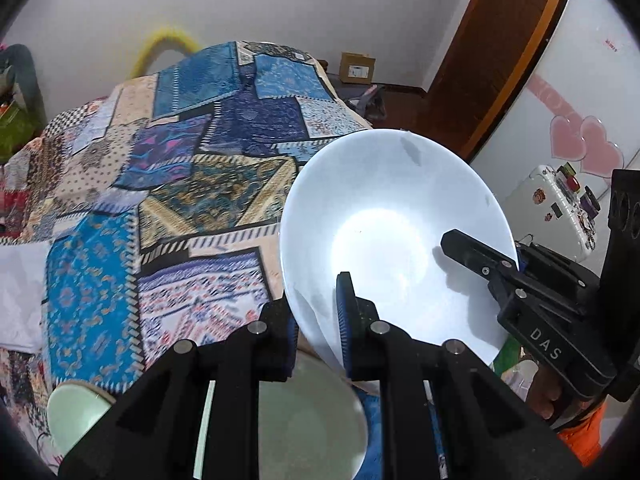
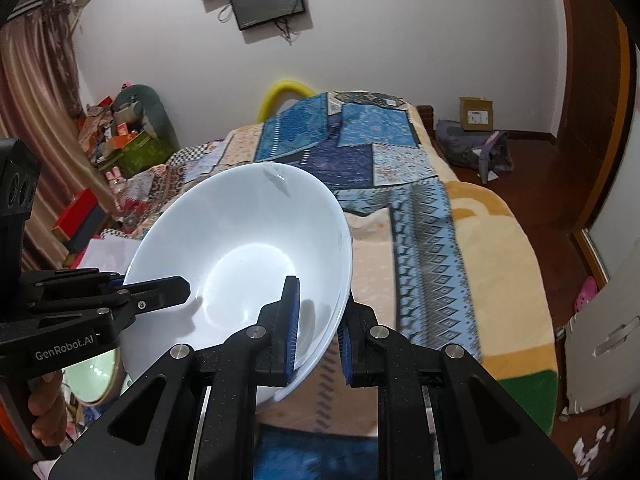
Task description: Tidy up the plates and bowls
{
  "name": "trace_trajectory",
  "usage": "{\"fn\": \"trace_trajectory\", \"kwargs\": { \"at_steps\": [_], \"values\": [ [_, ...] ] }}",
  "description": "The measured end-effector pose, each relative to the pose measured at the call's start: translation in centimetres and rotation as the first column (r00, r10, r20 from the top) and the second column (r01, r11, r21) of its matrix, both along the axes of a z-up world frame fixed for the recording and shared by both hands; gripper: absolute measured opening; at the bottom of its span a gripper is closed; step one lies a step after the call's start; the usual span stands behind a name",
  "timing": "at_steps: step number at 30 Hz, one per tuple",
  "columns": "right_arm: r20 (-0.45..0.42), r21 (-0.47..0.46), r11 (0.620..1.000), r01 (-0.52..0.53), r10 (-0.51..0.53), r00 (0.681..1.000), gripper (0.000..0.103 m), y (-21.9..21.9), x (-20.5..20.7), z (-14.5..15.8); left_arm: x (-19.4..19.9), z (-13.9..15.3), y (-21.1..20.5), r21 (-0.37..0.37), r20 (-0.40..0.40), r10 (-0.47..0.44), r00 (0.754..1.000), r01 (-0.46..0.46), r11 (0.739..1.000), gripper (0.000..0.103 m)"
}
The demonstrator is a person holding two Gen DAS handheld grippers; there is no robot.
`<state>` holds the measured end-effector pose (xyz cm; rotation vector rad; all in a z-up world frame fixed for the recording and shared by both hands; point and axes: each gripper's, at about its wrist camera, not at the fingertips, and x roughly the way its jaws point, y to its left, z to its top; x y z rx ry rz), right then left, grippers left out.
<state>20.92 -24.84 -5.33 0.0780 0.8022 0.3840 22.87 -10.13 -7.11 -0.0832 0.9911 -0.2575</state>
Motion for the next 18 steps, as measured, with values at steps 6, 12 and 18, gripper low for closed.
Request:
{"fn": "trace_trajectory", "kwargs": {
  "at_steps": [6,12,18],
  "values": [
    [0.009,0.012,0.999,-0.038,0.038,0.999,0.016,2.9,-1.5,0.4,-2.9,0.8,3.4,-0.009,0.011,0.044,0.999,-0.043,0.999,0.017],
    [0.013,0.016,0.996,-0.092,0.091,0.996,0.016,6.5,-2.8,0.6,-5.6,1.5,7.8,-0.031,0.019,0.099,0.995,-0.098,0.995,0.017],
    [0.022,0.017,0.988,-0.151,0.151,0.988,0.016,10.1,-4.1,0.8,-8.2,1.8,11.8,-0.021,0.031,0.15,0.988,-0.15,0.989,0.017]
  ]
}}
